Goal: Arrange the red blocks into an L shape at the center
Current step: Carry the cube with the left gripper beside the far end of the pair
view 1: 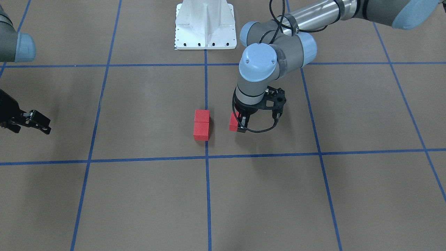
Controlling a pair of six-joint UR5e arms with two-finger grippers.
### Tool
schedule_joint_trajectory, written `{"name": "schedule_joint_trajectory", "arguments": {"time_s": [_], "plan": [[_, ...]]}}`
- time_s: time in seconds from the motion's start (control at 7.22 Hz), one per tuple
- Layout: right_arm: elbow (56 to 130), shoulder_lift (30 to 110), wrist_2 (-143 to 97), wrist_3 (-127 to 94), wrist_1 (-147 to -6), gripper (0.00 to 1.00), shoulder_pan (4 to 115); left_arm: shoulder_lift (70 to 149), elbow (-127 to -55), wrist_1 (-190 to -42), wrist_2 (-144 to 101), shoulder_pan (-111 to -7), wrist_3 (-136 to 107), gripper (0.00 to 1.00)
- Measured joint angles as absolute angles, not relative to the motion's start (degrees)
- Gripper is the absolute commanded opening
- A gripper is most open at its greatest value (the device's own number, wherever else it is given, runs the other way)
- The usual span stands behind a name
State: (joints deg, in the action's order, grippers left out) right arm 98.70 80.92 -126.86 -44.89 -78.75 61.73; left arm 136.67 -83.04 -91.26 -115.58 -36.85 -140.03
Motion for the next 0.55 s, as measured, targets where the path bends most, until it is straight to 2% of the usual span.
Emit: {"name": "schedule_joint_trajectory", "arguments": {"time_s": [0.55], "plan": [[98.62,81.11,-126.91,-44.85,-78.75,1.0,61.7,138.8,-77.88,-96.12,-115.58,-36.22,-143.9,0.0]]}}
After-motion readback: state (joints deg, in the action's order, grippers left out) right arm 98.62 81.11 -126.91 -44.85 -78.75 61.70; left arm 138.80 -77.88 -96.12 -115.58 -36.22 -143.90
